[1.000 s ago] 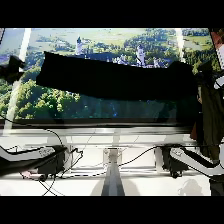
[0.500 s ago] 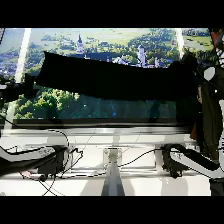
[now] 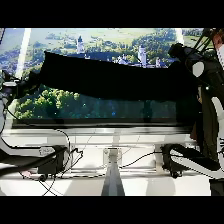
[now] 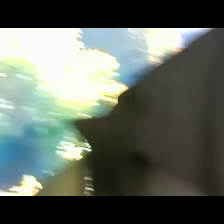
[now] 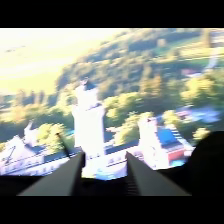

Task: Fold the clothes and pants, and hang the long-sleeved shirts on hangers.

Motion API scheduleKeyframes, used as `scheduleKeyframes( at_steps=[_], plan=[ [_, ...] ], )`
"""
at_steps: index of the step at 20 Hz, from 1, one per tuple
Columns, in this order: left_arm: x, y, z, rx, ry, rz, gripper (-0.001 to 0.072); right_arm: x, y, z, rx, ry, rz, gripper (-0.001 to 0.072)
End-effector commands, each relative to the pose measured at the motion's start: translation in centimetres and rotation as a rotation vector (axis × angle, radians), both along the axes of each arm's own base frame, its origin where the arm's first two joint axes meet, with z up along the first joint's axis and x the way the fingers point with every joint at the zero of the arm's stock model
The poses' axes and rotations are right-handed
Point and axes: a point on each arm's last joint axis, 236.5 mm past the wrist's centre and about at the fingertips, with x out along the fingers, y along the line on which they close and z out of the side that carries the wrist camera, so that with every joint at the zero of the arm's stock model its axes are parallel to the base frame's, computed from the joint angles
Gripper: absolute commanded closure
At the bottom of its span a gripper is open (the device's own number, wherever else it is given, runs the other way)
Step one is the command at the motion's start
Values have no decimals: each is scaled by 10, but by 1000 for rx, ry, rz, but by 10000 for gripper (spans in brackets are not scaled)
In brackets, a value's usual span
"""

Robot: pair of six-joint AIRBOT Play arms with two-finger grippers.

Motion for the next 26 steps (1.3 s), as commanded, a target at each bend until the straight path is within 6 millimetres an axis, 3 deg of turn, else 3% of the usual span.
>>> scheduleKeyframes(
  at_steps=[1, 2, 4, 6, 10, 14, 18, 22, 24, 26],
  plan=[
    [26, 11, 30, 91, -87, 8, 699, 5, 46, -11, 59, 7, 61, 530],
    [34, 7, 44, 120, -108, -42, 699, 7, 63, -17, 65, 18, 89, 549],
    [46, -7, 82, 185, -165, -168, 700, 13, 99, -24, 69, 36, 155, 691],
    [48, -25, 131, 209, -237, -247, 701, 24, 138, -24, 88, 37, 213, 696],
    [21, -44, 245, 390, -406, -335, 700, 41, 224, -25, 165, 90, 324, 696],
    [-17, -60, 340, 510, -578, -325, 699, 33, 320, -45, 233, 169, 451, 697],
    [-38, -78, 374, 525, -649, -343, 700, -5, 426, -66, 487, 313, 545, 697],
    [-44, -104, 388, 455, -707, -378, 699, -61, 526, -57, 594, 348, 696, 697],
    [-43, -110, 387, 449, -709, -392, 699, -97, 563, -53, 588, 337, 774, 697],
    [-42, -112, 387, 447, -711, -395, 699, -126, 583, -56, 526, 313, 836, 697]
  ],
)
